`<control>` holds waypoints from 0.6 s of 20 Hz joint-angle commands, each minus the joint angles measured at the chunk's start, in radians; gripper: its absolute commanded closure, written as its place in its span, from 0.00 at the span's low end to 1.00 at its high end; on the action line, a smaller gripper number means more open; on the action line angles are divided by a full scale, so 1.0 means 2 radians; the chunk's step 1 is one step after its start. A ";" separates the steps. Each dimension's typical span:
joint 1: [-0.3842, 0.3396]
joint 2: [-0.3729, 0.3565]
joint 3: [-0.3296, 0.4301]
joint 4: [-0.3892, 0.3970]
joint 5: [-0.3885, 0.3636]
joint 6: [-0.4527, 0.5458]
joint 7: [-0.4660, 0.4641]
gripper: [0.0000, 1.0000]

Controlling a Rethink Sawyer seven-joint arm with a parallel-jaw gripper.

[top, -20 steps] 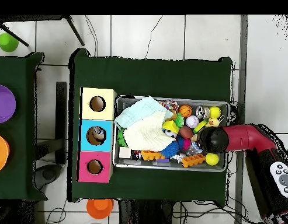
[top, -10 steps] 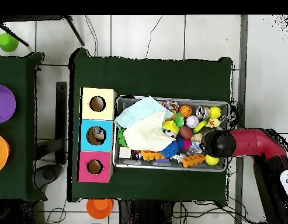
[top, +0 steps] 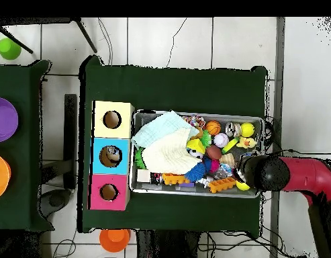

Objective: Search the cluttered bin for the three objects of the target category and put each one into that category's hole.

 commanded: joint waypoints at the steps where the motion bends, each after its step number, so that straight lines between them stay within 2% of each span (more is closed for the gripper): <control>1: -0.020 -0.030 0.075 0.075 0.087 0.094 -0.124 1.00; 8: -0.042 -0.044 0.122 0.102 0.159 0.123 -0.104 1.00; 12: -0.052 -0.052 0.146 0.123 0.187 0.118 -0.083 1.00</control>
